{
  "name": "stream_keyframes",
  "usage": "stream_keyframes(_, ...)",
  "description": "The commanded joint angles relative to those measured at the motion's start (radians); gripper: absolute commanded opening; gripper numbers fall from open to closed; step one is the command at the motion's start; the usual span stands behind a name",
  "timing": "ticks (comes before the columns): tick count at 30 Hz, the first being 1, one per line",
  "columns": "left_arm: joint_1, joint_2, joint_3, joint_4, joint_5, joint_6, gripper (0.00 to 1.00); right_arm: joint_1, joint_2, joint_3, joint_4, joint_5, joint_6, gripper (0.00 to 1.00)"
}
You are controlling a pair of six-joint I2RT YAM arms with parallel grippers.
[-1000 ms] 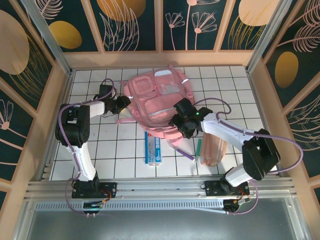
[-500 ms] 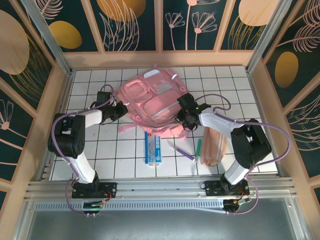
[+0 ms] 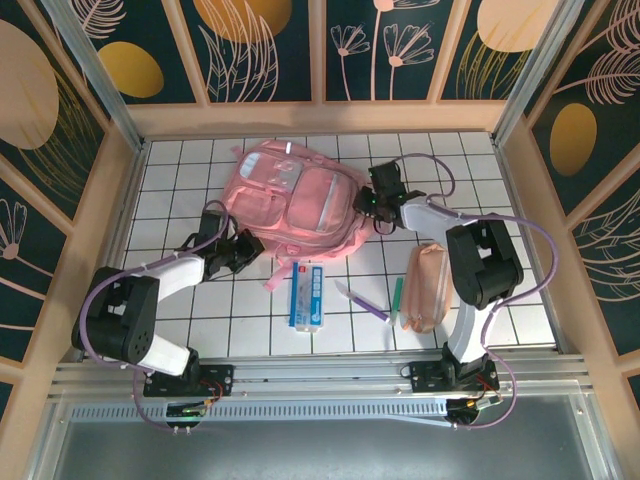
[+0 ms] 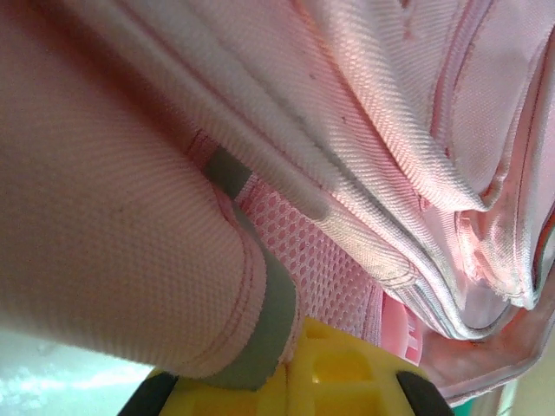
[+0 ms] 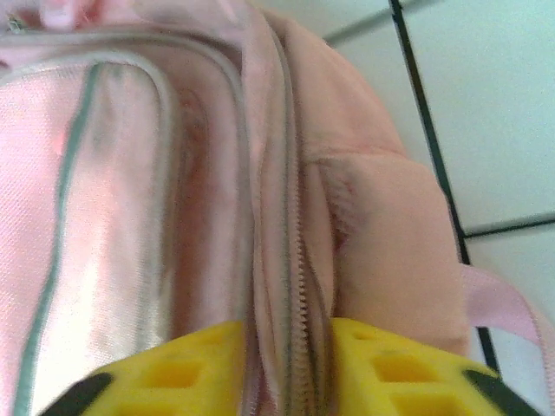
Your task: Pack the student bag
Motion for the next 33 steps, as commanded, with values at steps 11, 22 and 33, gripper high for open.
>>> stream_keyframes(11,-0.004,-0.145,-0.001,-0.065,0.034,-0.480,0.00,0.167,-0.367,-0.176,-0.229,-0.166,-0.305,0.48)
stream_keyframes(22,-0.006,-0.136,0.009,-0.063,0.177,-0.514,0.00,0.545,-0.107,-0.010,-0.124,0.027,-0.185,0.36)
stream_keyframes(33,-0.007,-0.143,0.034,-0.084,0.175,-0.526,0.00,0.595,0.040,0.075,-0.083,0.148,-0.264,0.42)
